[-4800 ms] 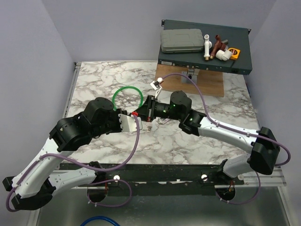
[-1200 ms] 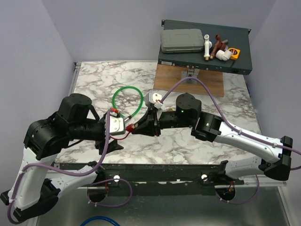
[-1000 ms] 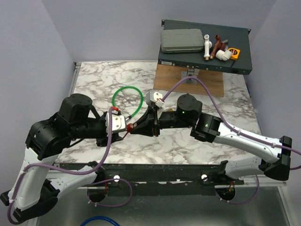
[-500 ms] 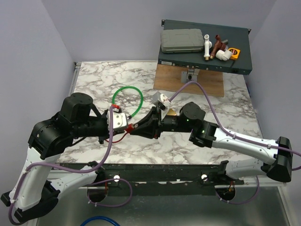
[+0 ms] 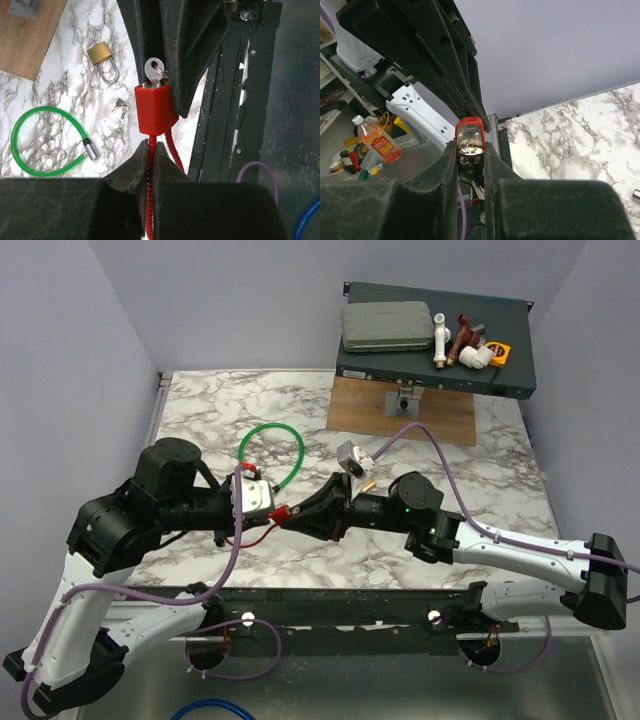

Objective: Unlock with the key

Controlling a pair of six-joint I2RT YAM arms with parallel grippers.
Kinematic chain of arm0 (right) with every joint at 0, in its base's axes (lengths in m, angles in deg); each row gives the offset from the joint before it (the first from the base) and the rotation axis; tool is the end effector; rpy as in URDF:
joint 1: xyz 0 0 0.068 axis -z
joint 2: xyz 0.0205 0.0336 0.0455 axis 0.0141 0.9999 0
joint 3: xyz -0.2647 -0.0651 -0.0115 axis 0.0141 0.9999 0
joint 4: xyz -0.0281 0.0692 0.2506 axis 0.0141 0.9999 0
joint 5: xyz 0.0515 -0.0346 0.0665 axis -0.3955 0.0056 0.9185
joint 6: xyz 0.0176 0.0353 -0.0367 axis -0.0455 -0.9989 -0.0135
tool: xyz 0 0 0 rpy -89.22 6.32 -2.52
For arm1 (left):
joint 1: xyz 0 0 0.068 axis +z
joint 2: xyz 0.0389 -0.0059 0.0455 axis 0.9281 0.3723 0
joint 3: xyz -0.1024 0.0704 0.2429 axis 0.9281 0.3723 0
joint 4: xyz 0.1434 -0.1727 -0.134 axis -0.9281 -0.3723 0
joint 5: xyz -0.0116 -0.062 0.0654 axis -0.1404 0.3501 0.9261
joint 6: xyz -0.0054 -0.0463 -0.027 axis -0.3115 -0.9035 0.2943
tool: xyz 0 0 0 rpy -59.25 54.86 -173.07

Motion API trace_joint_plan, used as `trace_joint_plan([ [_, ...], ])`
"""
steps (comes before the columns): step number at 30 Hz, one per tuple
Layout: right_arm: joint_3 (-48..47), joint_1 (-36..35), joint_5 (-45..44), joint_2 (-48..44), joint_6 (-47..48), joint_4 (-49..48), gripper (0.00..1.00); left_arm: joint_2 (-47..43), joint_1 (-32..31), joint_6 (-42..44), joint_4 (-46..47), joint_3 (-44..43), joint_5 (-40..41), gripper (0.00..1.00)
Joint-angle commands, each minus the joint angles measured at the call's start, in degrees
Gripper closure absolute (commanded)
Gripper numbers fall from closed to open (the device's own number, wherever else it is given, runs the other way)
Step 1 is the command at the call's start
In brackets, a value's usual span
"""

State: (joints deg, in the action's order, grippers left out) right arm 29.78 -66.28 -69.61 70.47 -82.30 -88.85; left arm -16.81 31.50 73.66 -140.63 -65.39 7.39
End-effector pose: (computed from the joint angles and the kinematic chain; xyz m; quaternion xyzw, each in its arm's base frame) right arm 0.1053 0.2578 0.3645 -0.3462 0.5313 0.6025 0.4846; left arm 0.0665 -0.0725 0.4479 0.5635 0.6596 -0.2722 0.4163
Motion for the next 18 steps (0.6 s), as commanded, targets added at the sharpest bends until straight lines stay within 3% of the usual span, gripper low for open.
trace_joint_plan([
  [1, -4.60, 0.74, 4.23, 0.60, -1.31, 0.42, 0.81, 0.33, 1.66, 1.38, -8.16, -5.01, 3.56, 1.00],
  [3, -8.11, 0.74, 4.61, 1.90, -0.22, 5.20, 0.66, 1.33, 1.57, 2.20, -9.15, -6.46, 3.13, 1.00],
  [6, -12.97, 0.70, 3.52, 2.91, 3.09, 12.22, 0.52, 1.57, 1.27, 2.84, -9.90, -6.57, 3.31, 1.00],
  [11, -22.41, 0.73, 6.01, 5.63, 9.02, 25.52, 0.38, 0.96, 0.71, 3.74, -10.34, -5.41, 4.90, 1.00],
  [18, -35.06, 0.84, 12.76, 11.91, 17.24, 46.03, 0.26, 1.11, -0.03, 4.96, -11.10, -6.13, 6.13, 1.00],
])
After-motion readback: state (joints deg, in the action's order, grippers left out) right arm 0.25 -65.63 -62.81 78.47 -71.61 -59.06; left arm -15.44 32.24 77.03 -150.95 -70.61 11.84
